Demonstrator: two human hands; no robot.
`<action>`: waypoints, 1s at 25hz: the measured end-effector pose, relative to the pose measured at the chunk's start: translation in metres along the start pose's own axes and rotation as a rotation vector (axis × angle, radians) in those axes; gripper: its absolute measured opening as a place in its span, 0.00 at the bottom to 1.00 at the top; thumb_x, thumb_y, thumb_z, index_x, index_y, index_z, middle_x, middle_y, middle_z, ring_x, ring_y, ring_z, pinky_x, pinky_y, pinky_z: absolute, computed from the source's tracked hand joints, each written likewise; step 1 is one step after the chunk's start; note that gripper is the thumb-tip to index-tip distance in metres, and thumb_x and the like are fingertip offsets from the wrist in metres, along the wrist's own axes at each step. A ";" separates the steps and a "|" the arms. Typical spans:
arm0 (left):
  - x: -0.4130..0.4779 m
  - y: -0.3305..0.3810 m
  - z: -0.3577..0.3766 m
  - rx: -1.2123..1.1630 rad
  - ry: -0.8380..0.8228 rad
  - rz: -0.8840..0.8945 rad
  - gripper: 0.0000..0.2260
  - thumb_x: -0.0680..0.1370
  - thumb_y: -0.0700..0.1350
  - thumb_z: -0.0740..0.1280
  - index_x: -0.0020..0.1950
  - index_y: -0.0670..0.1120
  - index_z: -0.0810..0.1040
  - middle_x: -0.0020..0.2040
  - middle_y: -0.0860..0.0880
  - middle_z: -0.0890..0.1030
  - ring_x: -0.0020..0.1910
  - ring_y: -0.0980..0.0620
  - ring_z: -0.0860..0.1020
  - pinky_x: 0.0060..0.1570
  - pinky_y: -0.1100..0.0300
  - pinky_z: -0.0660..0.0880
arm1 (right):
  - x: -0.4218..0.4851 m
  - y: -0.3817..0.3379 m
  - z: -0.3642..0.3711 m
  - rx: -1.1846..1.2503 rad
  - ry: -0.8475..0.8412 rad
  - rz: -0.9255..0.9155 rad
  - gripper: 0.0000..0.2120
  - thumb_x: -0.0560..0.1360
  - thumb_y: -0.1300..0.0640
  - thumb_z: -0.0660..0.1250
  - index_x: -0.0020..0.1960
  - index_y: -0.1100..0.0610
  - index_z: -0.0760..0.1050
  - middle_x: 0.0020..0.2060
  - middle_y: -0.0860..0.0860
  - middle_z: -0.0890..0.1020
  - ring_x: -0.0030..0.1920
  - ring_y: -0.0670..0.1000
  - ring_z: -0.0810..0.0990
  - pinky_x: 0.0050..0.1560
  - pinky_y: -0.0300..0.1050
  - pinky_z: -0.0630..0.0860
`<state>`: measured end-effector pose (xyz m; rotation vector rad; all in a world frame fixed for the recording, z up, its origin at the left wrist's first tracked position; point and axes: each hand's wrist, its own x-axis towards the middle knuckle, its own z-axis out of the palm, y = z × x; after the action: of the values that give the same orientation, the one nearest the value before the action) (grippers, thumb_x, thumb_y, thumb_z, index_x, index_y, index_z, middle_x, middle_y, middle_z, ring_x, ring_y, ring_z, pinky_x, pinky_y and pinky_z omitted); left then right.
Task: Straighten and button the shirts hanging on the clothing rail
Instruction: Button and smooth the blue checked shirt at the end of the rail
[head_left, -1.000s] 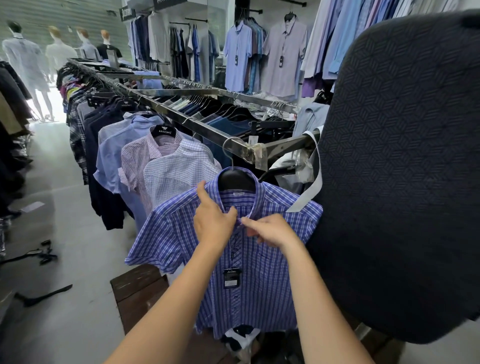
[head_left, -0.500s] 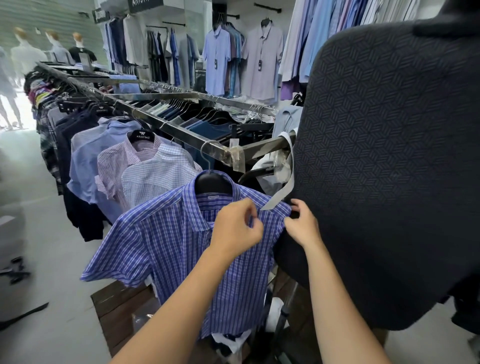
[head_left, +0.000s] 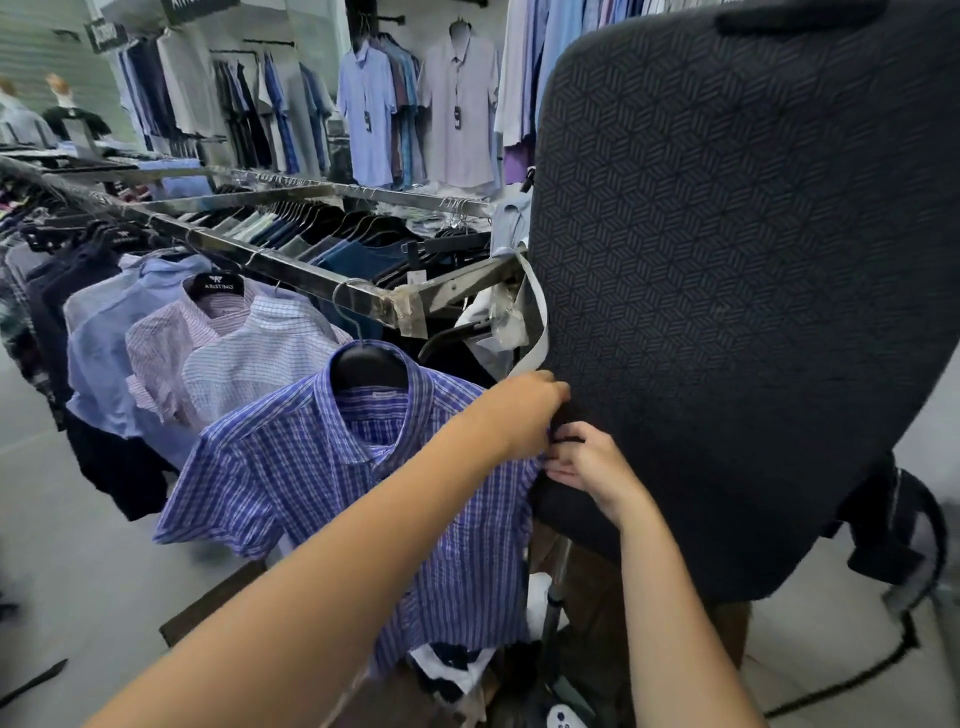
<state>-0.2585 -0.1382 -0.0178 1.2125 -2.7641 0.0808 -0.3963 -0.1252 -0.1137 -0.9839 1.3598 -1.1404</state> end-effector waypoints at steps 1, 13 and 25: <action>0.005 0.006 -0.002 0.070 -0.042 0.031 0.19 0.73 0.41 0.69 0.64 0.42 0.75 0.58 0.43 0.77 0.58 0.42 0.77 0.53 0.51 0.75 | -0.005 0.005 -0.003 -0.014 -0.035 0.011 0.12 0.79 0.72 0.58 0.54 0.58 0.74 0.42 0.56 0.85 0.44 0.54 0.84 0.54 0.49 0.80; 0.023 0.017 0.006 0.351 -0.322 -0.042 0.23 0.77 0.42 0.69 0.72 0.51 0.71 0.63 0.45 0.77 0.62 0.42 0.78 0.52 0.52 0.75 | -0.008 0.074 -0.008 -0.466 0.058 -0.048 0.06 0.72 0.59 0.77 0.45 0.49 0.86 0.41 0.44 0.85 0.45 0.43 0.83 0.44 0.32 0.73; 0.025 0.011 -0.013 0.202 -0.254 0.119 0.20 0.74 0.37 0.68 0.64 0.51 0.77 0.56 0.48 0.81 0.57 0.46 0.78 0.47 0.57 0.72 | -0.012 0.094 0.023 -0.579 0.239 0.063 0.06 0.72 0.62 0.65 0.42 0.52 0.77 0.38 0.47 0.82 0.39 0.49 0.80 0.31 0.40 0.68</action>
<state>-0.2822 -0.1473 -0.0012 1.1745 -3.1134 0.2382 -0.3688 -0.0965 -0.2031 -1.2231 1.9638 -0.8460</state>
